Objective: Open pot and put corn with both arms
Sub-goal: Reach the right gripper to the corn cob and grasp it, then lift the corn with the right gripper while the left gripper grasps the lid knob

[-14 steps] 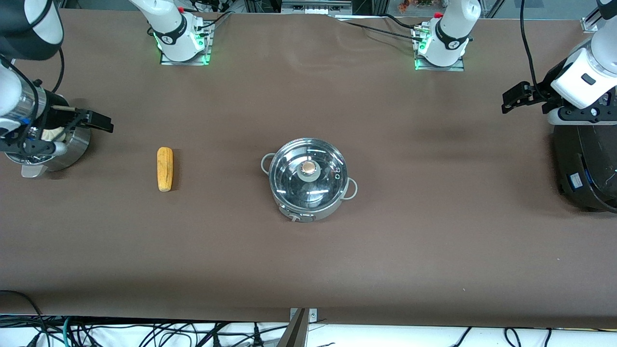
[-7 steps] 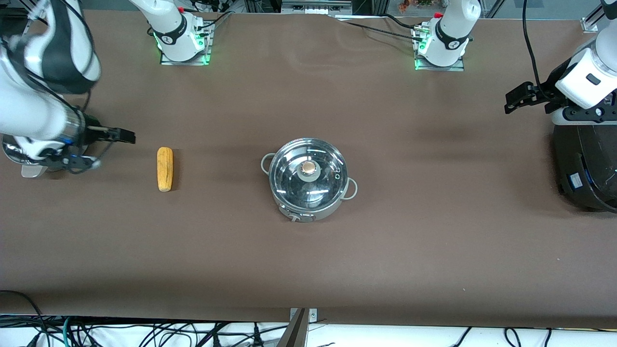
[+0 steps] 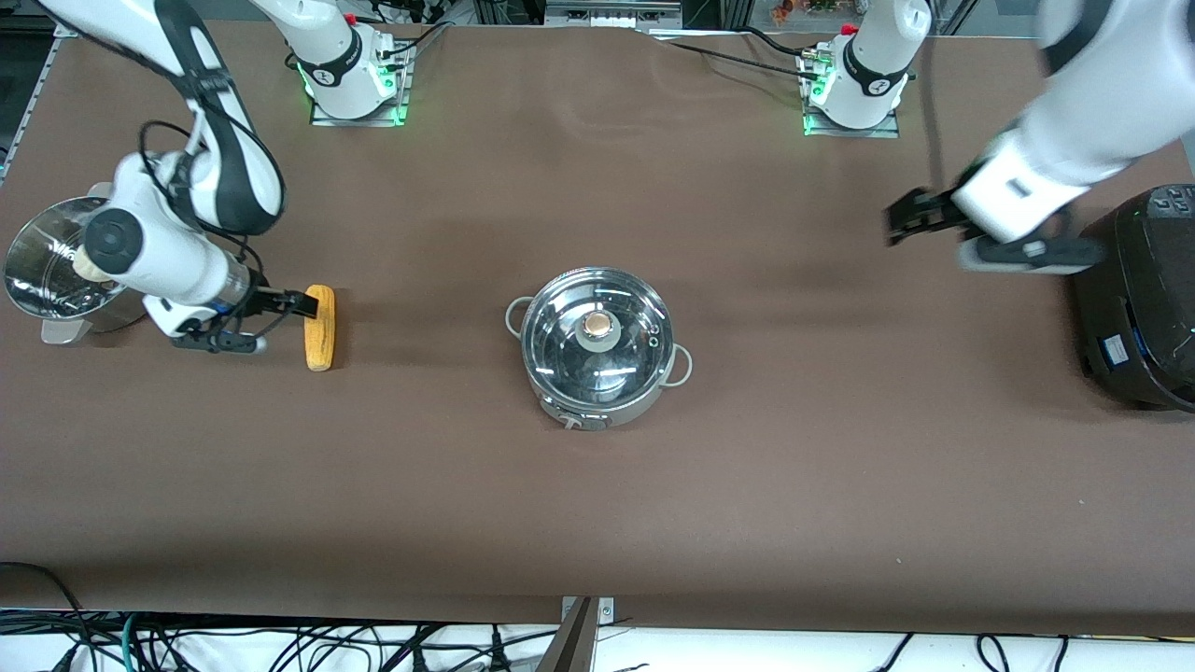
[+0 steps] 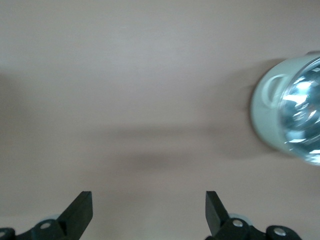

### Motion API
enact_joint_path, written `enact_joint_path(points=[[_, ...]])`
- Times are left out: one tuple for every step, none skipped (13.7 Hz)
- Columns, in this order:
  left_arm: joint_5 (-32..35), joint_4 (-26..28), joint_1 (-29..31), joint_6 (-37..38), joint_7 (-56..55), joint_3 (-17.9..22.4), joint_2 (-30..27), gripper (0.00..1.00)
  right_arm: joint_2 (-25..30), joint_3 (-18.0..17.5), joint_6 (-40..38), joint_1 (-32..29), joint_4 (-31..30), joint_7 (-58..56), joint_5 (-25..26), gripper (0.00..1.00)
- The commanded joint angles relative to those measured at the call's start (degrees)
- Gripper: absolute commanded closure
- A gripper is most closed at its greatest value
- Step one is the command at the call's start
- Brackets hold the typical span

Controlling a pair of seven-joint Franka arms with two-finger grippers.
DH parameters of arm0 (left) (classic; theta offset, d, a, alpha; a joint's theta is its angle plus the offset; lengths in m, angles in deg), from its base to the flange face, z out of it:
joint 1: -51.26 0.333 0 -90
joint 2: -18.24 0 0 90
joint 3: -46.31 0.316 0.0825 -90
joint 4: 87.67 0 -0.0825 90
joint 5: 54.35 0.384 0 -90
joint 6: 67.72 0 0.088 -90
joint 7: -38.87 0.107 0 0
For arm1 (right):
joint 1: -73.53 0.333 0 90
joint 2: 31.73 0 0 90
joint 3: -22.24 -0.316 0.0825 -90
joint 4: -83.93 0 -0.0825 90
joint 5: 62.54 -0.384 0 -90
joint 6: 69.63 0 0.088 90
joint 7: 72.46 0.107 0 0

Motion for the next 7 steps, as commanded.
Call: enact_joint_path(points=[[-4.09,-0.99,-1.73,-6.36,-9.09,-3.04,5.79,0.01,-2.66,-0.45,5.0,-0.25,-1.4,0.69,0.12,0.0],[-4.97,-1.69,-3.91,-9.0,-12.34,-3.13,7.81,0.01,-3.1,-0.45,5.0,-0.25,-1.31,0.69,0.12,0.01],[-4.98,-2.83,-5.76,-10.68,-15.77,-3.21,9.57,0.01,-4.06,-0.45,5.18,-0.25,-1.22,0.69,0.12,0.01],[-4.98,-5.1,-7.43,-11.13,-19.72,-3.3,11.77,0.01,-4.94,-0.45,6.14,-0.25,-1.31,0.69,0.12,0.09],[-4.98,-7.99,-9.02,-11.14,-22.63,-3.39,14.05,0.01,-5.47,-0.45,6.75,-0.25,-1.22,0.6,0.12,0.2],[-4.89,-11.16,-11.03,-11.14,-25.44,-3.39,16.77,0.01,-5.57,-0.45,6.76,-0.25,-1.22,0.6,0.12,0.4],[-4.89,-14.32,-12.71,-11.22,-28.17,-3.39,19.41,0.01,-5.57,-0.53,6.67,-0.25,-1.22,0.6,0.12,0.6]])
